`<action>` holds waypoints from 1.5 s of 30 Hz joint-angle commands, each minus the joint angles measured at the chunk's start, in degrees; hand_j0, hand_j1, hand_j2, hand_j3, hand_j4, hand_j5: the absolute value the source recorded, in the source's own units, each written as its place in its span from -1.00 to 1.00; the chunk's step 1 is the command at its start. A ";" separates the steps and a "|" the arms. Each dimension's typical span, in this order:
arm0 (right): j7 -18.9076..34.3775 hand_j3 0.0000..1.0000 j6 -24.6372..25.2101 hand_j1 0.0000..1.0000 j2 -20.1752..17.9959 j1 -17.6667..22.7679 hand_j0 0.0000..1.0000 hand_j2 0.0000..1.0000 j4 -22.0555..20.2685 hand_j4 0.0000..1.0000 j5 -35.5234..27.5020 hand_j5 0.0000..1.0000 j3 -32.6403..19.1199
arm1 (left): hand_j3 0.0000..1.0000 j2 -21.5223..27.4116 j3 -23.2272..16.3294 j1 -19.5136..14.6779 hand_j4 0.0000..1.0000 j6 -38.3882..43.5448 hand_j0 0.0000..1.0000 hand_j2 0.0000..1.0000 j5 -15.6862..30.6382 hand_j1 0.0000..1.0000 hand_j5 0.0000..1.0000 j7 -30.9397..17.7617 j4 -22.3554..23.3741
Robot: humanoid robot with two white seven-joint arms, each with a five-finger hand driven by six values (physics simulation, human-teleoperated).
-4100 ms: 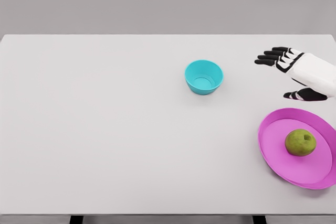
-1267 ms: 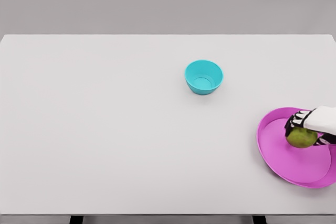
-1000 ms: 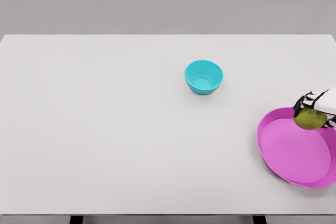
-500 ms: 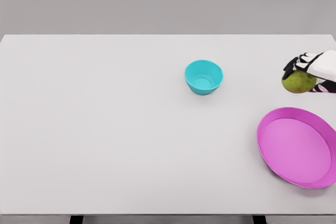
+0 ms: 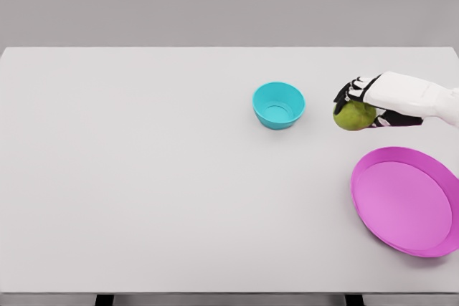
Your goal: Put the apple from the pink plate into the blue bowl with your right arm
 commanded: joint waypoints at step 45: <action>0.03 -0.12 1.88 -0.12 20.27 -23.20 -0.12 -0.12 22.73 -0.12 7.79 -0.12 20.22 | 1.00 0.00 0.01 0.00 1.00 0.01 1.00 1.00 -0.01 1.00 1.00 -0.01 0.00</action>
